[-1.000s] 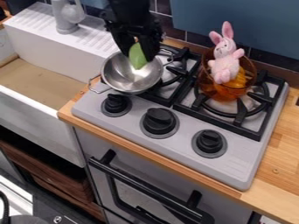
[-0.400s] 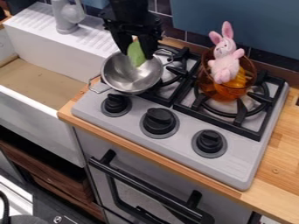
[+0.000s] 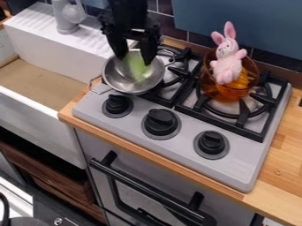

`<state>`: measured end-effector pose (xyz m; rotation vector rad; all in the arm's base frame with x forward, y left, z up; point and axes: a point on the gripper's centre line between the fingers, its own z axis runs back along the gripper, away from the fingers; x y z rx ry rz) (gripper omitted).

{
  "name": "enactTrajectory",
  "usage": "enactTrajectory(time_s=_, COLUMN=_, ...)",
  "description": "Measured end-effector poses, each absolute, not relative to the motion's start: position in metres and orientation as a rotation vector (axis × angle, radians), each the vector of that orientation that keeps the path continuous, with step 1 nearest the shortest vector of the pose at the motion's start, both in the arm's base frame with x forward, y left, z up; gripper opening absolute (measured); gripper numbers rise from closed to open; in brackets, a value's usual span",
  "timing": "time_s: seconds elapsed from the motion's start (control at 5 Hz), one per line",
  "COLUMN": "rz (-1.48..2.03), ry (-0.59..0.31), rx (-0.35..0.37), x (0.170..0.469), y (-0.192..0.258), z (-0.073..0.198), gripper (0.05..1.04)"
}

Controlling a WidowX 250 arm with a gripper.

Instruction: Move the green object inside the silver bow

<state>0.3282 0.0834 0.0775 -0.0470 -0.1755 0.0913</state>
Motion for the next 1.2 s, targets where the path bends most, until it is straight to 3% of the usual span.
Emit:
enactTrajectory(time_s=0.2, rz=0.1, ry=-0.172, rx=-0.042, x=0.3282, y=0.0836, z=0.0772, gripper=0.996)
enactTrajectory(time_s=1.2, rz=0.146, ry=-0.19, rx=-0.045, x=0.337, y=0.0744, z=0.0839, gripper=0.995)
